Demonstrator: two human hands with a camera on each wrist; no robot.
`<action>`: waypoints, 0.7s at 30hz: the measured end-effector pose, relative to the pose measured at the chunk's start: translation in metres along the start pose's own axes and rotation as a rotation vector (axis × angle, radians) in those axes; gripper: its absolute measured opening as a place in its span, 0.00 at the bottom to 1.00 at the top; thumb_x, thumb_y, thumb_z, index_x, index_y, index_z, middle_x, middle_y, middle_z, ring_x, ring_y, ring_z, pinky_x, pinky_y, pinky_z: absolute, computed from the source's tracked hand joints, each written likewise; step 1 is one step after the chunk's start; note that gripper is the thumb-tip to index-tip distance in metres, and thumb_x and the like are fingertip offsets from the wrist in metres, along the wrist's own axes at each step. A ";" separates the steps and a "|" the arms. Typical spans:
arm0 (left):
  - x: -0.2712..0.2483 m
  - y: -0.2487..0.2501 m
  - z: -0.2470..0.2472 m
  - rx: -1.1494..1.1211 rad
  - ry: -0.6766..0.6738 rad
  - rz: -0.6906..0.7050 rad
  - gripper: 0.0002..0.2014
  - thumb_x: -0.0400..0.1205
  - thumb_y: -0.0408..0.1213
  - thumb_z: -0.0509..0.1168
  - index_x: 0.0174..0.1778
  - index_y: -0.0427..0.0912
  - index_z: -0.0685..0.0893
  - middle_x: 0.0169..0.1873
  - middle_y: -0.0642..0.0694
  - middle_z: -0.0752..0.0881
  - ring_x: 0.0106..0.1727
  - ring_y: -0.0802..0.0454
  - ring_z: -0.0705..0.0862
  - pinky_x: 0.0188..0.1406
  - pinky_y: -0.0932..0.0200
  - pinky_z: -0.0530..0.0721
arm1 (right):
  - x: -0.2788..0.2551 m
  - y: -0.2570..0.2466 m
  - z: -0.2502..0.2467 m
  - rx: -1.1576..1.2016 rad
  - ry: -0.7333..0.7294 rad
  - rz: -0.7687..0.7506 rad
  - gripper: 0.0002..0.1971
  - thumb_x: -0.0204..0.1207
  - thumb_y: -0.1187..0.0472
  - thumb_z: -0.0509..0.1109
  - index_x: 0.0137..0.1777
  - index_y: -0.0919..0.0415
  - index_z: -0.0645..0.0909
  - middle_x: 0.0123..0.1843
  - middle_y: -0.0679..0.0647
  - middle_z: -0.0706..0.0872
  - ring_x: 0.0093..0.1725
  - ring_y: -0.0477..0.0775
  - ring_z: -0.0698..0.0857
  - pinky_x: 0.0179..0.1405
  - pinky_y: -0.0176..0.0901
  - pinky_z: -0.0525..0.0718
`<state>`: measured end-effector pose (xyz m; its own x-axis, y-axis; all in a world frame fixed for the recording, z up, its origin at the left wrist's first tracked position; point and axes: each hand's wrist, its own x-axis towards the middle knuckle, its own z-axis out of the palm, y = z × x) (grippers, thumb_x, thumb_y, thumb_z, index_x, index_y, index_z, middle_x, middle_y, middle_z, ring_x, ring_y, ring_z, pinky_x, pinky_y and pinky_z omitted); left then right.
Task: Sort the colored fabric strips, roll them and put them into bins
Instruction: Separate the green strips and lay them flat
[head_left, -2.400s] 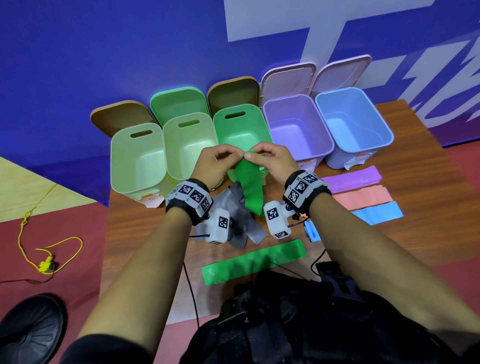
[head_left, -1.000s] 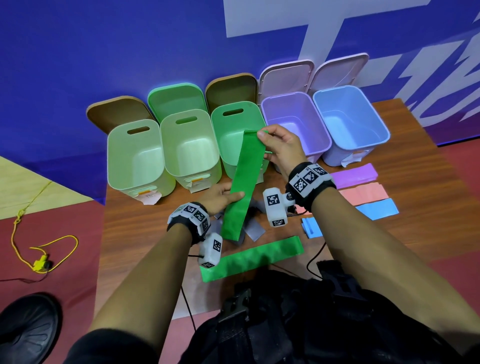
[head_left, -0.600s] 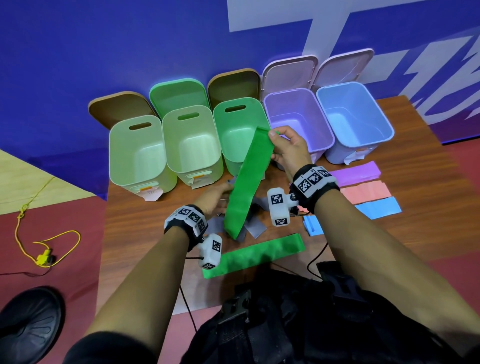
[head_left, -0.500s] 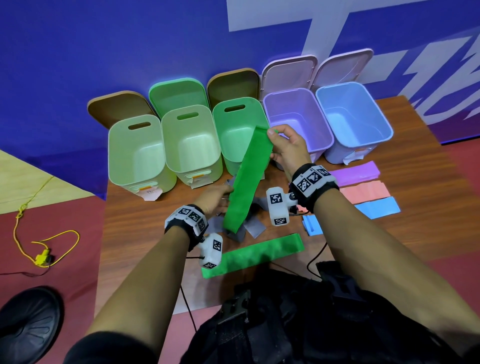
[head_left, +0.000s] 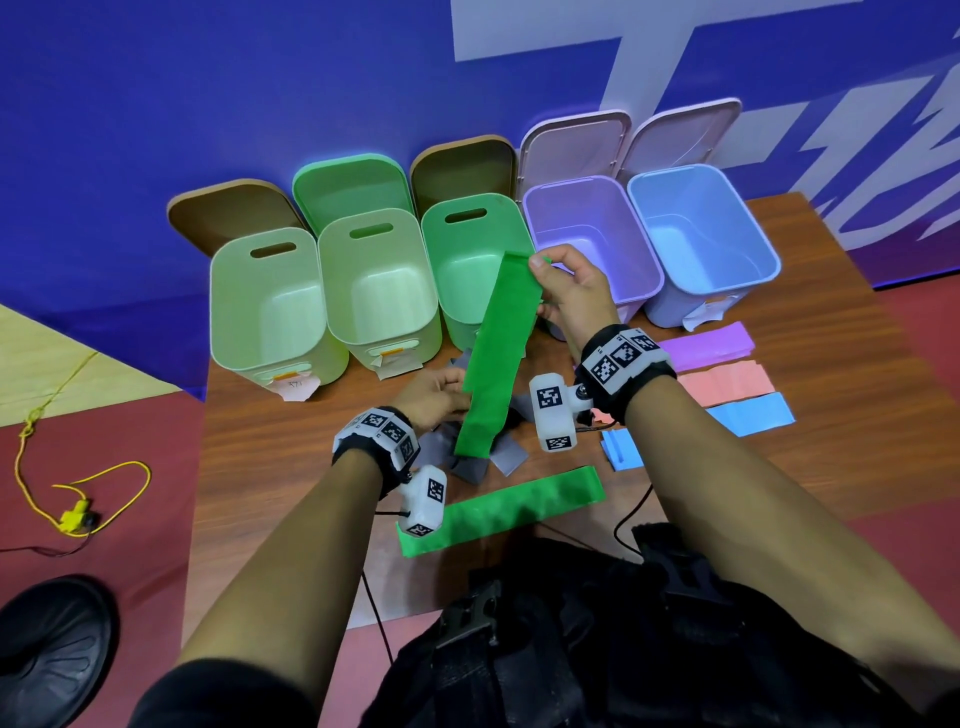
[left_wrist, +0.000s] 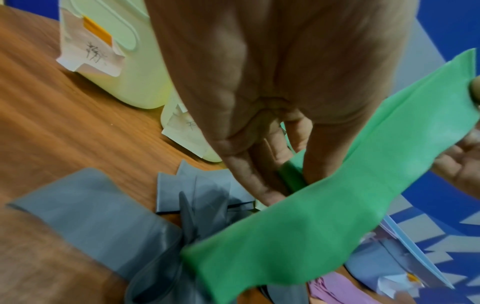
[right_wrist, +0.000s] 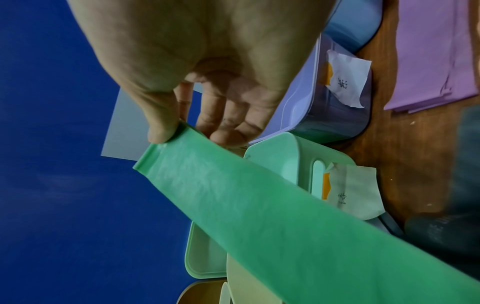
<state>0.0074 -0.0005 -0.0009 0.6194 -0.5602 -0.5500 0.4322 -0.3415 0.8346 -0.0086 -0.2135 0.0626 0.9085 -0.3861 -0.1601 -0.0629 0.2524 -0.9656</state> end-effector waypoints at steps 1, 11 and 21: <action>-0.001 0.000 0.000 0.020 -0.002 0.002 0.17 0.79 0.11 0.60 0.50 0.37 0.85 0.38 0.49 0.93 0.38 0.53 0.91 0.42 0.57 0.91 | 0.000 0.000 0.000 0.000 0.001 0.001 0.05 0.77 0.54 0.73 0.46 0.54 0.81 0.46 0.60 0.88 0.44 0.58 0.85 0.41 0.46 0.82; -0.002 -0.006 -0.002 0.079 0.084 -0.037 0.16 0.79 0.15 0.56 0.56 0.28 0.86 0.49 0.32 0.87 0.47 0.40 0.84 0.45 0.52 0.83 | -0.001 0.001 0.005 -0.016 0.013 0.022 0.04 0.78 0.55 0.73 0.46 0.53 0.81 0.45 0.57 0.89 0.43 0.57 0.86 0.46 0.51 0.83; -0.003 -0.013 -0.003 0.002 0.069 -0.077 0.14 0.85 0.22 0.60 0.64 0.35 0.85 0.54 0.35 0.90 0.55 0.40 0.89 0.59 0.45 0.88 | -0.001 -0.003 0.005 -0.040 0.000 0.016 0.04 0.84 0.61 0.70 0.46 0.54 0.81 0.43 0.55 0.89 0.40 0.53 0.86 0.42 0.46 0.85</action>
<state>0.0017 0.0081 -0.0100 0.6284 -0.4790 -0.6130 0.4791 -0.3825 0.7900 -0.0075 -0.2090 0.0665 0.9071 -0.3827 -0.1753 -0.0935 0.2229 -0.9704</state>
